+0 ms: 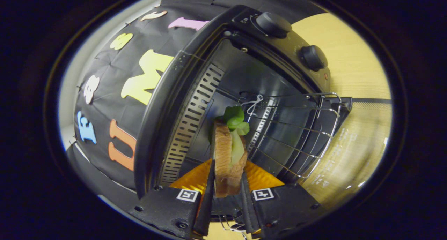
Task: Open the toaster oven, put the food inside, and close the toaster oven door.
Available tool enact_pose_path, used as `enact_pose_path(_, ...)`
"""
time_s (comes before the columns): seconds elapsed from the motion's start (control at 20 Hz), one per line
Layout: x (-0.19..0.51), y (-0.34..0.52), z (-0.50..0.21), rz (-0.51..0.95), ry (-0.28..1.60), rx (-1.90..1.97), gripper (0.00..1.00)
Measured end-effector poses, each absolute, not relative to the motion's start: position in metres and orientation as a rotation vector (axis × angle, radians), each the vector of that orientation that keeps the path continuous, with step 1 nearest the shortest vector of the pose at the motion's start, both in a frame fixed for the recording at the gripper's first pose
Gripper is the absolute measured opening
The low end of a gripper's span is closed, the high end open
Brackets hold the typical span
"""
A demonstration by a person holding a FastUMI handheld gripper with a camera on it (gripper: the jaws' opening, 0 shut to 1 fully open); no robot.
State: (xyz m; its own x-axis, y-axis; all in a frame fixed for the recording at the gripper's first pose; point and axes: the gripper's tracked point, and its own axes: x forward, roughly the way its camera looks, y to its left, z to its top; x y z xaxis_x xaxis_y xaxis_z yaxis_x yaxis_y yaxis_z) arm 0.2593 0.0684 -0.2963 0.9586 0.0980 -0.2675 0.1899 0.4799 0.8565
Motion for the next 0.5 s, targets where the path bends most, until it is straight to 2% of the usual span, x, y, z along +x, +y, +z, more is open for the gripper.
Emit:
enact_pose_path(0.2, 0.258, 0.079, -0.293, -0.020, 0.331, 0.907, 0.61)
enact_pose_path(0.35, 0.250, 0.081, -0.298, 0.013, 0.403, 0.656, 0.71)
enact_pose_path(0.5, 0.243, 0.071, -0.292, 0.016, 0.387, 0.390, 0.82)
